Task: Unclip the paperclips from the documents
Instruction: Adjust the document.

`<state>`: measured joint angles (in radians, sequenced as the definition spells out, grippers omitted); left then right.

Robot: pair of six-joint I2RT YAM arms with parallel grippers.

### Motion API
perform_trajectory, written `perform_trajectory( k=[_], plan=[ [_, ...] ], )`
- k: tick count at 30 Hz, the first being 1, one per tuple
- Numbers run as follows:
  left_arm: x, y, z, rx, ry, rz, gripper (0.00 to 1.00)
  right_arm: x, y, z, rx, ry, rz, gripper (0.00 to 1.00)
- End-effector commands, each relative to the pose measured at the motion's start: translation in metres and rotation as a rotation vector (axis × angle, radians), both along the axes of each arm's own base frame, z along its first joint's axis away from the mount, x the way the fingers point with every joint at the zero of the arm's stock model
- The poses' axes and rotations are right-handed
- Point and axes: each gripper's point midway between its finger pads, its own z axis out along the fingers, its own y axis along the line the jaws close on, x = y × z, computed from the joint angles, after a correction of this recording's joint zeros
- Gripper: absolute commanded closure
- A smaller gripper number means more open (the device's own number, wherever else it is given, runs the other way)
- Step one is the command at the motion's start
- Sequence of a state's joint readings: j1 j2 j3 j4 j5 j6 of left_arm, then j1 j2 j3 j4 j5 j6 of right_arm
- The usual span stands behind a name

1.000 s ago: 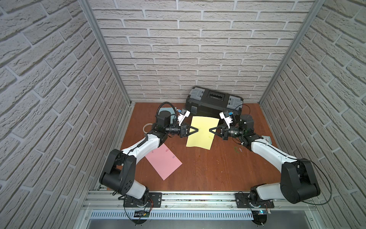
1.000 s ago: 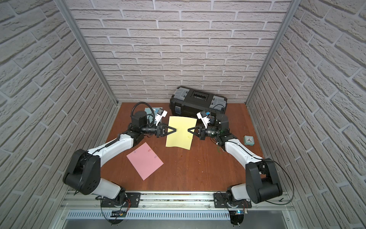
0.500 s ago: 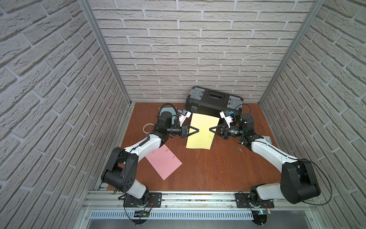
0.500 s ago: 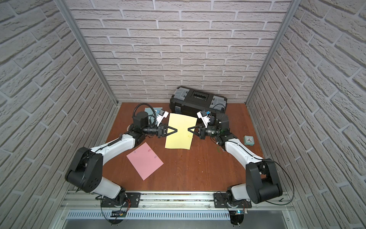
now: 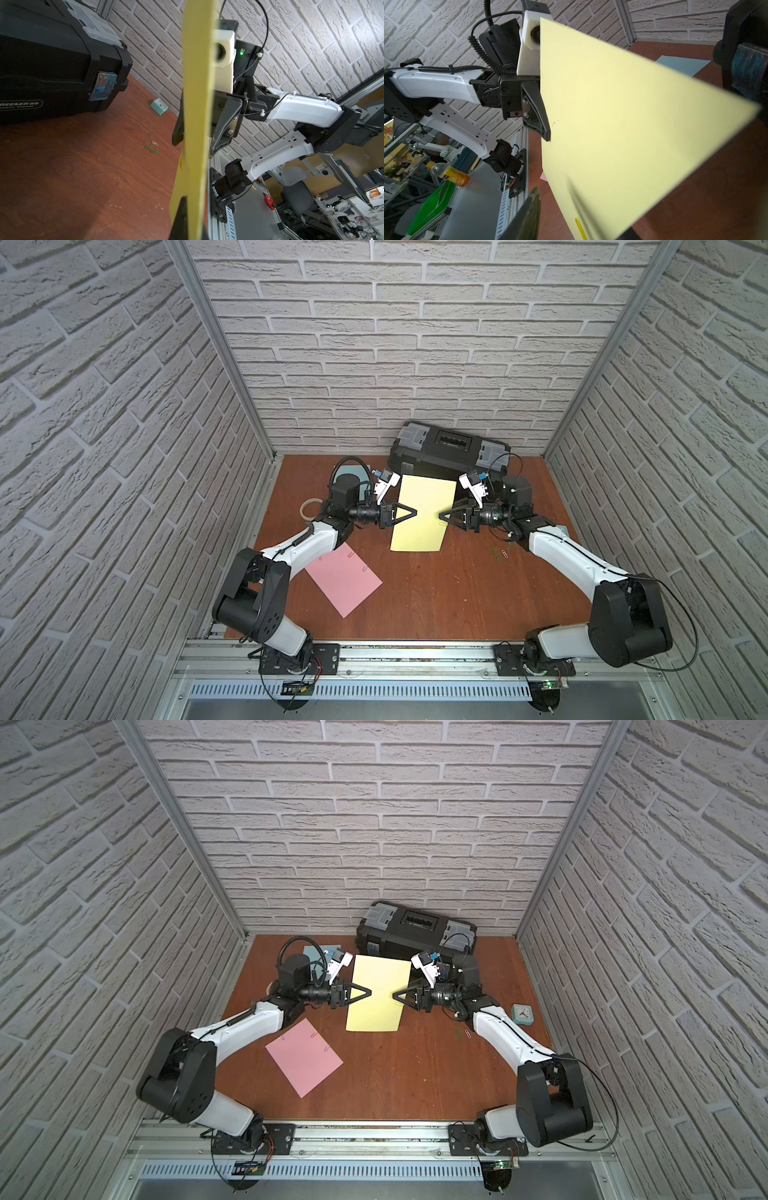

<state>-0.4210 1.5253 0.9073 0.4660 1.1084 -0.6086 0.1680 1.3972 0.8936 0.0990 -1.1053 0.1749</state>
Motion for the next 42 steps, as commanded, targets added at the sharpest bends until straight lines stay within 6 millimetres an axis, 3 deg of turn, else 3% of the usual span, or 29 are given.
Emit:
perform_trajectory(
  k=[1,13,28,36,42],
  plan=[
    [-0.004,0.006,0.022,-0.046,-0.079,-0.010,1.00,-0.006,0.000,-0.005,0.000,0.003,0.039,0.53],
    [-0.003,0.010,0.029,-0.054,-0.095,-0.006,1.00,-0.005,0.003,-0.016,-0.007,0.041,0.066,0.53],
    [-0.002,0.013,0.024,-0.029,-0.096,0.007,1.00,-0.009,0.004,-0.006,0.017,0.029,0.081,0.84],
    [-0.002,0.015,0.022,-0.010,-0.108,0.020,1.00,-0.009,0.004,-0.007,0.016,0.036,0.077,0.93],
    [-0.002,0.016,0.024,-0.006,-0.120,0.029,1.00,-0.008,0.004,-0.008,0.014,0.048,0.075,0.94]
  ],
)
